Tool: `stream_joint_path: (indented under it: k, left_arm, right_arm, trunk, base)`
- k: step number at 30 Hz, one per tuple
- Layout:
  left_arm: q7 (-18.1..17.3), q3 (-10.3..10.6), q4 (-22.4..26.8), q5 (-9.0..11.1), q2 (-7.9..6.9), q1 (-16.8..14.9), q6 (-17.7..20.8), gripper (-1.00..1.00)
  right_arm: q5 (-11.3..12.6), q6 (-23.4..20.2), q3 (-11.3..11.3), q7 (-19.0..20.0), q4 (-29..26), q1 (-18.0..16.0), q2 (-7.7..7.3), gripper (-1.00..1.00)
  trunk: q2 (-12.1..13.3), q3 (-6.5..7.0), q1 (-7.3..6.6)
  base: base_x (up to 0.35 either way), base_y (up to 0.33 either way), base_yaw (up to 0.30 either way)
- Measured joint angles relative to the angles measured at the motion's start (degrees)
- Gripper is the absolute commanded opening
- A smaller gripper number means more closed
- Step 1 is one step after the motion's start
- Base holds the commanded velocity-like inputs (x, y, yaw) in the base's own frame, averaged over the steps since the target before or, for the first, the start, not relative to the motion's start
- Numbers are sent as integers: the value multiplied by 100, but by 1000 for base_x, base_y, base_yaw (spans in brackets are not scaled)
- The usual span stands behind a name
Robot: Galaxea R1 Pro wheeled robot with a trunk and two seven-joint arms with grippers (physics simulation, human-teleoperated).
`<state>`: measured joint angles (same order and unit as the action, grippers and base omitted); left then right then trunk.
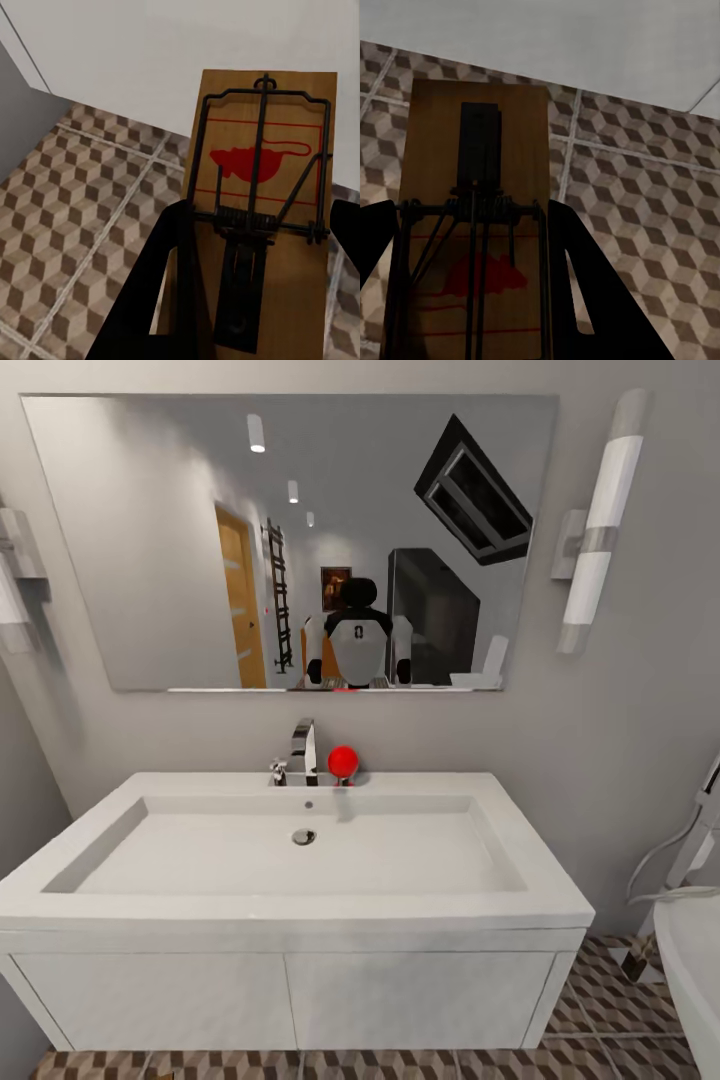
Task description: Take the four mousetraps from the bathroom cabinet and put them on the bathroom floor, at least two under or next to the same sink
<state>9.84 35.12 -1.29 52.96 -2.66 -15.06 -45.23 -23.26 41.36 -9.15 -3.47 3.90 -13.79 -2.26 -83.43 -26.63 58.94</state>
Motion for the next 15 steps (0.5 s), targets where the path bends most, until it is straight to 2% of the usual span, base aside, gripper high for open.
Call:
stream_joint_path:
  k: [15]
  left_arm:
    - [2, 0, 0, 0, 0, 0, 0, -100]
  right_arm:
    - [0, 0, -1, -14, 0, 0, 0, -100]
  trunk:
    - [-602, -269, 330]
  base:
    - [0, 0, 0]
